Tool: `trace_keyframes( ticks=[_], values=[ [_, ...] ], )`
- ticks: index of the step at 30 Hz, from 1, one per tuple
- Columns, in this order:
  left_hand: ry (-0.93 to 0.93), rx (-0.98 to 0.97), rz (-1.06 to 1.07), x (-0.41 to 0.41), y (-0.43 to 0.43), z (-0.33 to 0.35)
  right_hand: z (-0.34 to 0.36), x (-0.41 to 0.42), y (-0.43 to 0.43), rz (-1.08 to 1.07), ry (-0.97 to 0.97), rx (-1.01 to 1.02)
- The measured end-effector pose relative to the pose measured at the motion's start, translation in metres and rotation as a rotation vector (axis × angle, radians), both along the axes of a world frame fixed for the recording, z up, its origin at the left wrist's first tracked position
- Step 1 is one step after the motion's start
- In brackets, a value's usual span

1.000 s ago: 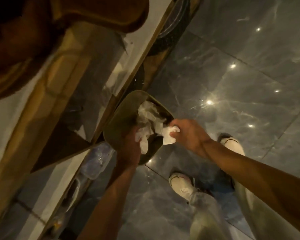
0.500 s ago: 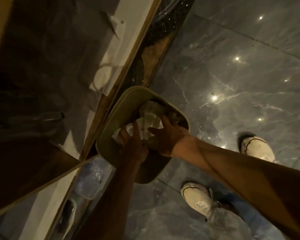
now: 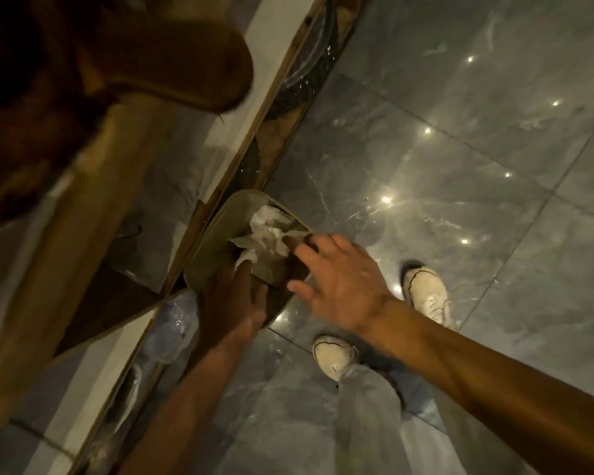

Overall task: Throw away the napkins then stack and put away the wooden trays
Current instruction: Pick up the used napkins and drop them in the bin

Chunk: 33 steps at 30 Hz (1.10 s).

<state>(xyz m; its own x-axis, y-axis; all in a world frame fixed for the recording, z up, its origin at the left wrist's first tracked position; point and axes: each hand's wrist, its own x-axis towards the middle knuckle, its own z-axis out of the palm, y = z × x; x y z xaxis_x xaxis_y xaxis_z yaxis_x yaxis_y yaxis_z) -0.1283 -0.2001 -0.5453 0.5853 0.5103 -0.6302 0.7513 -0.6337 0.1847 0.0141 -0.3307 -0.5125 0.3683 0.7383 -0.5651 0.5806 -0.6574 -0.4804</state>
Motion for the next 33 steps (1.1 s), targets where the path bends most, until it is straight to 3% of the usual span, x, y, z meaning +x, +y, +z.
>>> trace_keyframes(
  ticks=[3,6,15,20,27,33],
  values=[
    [-0.058,0.003,0.003,0.011,-0.013,0.065,0.054,0.016,-0.02,0.006,-0.026,0.037],
    [-0.082,-0.056,0.135,0.023,-0.028,0.135,0.119,0.031,-0.036,0.077,-0.102,0.077],
    [-0.114,0.155,0.249,0.032,-0.075,0.36,0.333,0.064,-0.051,0.277,-0.137,0.158],
    [-0.119,0.216,0.445,-0.003,-0.112,0.471,0.433,0.057,-0.058,0.398,-0.187,0.228],
    [-0.218,0.282,0.721,-0.067,-0.154,0.566,0.514,0.031,-0.055,0.619,-0.178,0.27],
    [-0.291,0.409,0.874,-0.139,-0.146,0.598,0.562,-0.02,-0.013,0.73,-0.244,0.341]
  ],
)
